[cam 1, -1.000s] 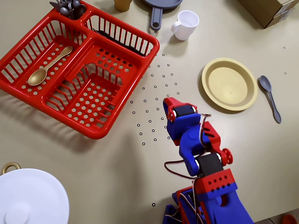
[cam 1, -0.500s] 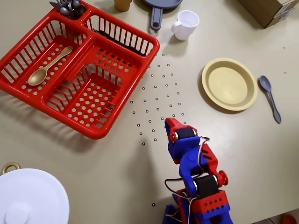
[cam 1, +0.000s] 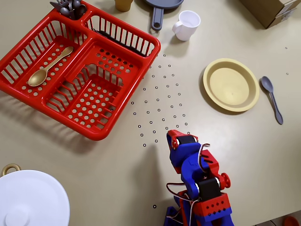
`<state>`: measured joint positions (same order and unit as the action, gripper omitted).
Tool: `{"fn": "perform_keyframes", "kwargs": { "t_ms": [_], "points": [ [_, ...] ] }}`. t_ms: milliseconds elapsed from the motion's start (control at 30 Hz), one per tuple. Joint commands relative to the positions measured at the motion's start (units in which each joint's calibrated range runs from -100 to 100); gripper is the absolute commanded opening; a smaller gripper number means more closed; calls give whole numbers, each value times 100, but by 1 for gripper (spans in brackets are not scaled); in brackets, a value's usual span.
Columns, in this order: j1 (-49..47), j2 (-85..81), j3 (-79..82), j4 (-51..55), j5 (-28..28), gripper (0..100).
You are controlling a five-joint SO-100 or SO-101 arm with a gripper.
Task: Grasp the plate, place it on the cross drawn on the table.
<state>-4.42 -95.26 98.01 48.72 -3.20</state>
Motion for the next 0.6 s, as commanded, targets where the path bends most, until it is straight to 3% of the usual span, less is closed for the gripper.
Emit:
{"fn": "perform_keyframes", "kwargs": {
  "t_ms": [0,567],
  "points": [
    [68,-60,45,170,-10,0],
    [68,-60,190,315,107,0]
  ]
}}
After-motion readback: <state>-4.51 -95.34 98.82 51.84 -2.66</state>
